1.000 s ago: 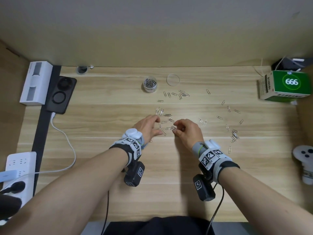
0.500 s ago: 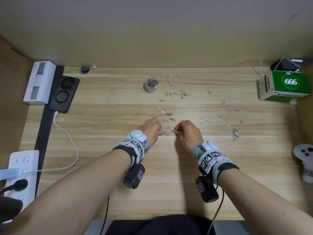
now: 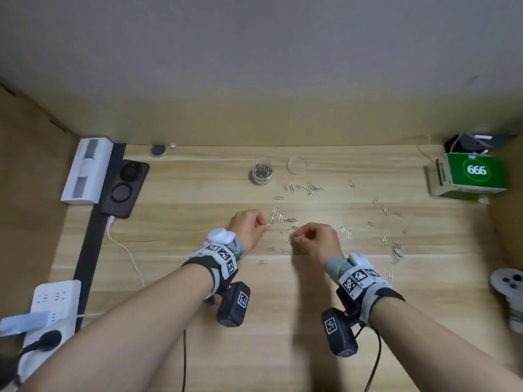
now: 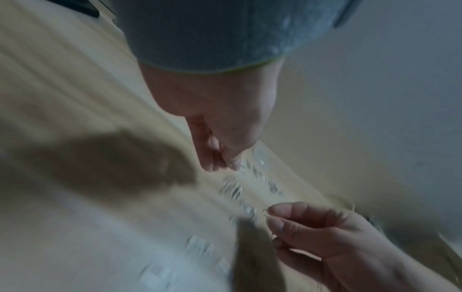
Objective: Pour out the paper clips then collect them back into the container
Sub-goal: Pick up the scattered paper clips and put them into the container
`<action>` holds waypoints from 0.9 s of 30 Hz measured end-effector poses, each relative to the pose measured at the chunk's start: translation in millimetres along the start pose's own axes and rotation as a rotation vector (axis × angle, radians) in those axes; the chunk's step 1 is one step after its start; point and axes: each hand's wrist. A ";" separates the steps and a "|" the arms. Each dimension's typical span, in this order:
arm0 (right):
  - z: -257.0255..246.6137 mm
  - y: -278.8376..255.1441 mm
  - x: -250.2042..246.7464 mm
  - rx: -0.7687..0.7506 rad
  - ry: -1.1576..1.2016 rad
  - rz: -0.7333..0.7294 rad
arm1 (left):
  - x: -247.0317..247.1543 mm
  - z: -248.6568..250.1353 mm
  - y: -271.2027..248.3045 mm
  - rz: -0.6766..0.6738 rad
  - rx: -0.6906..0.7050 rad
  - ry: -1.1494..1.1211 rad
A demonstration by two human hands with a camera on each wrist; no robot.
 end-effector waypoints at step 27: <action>-92.5 109.4 5.6 -0.014 0.338 0.098 | -38.8 3.0 99.5 0.257 -0.117 -0.348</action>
Point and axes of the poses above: each hand's wrist, its own y-axis towards the middle knuckle, its own x-axis out of the palm, z = x × y, and after that the axes turned 6 degrees about z, right-handed
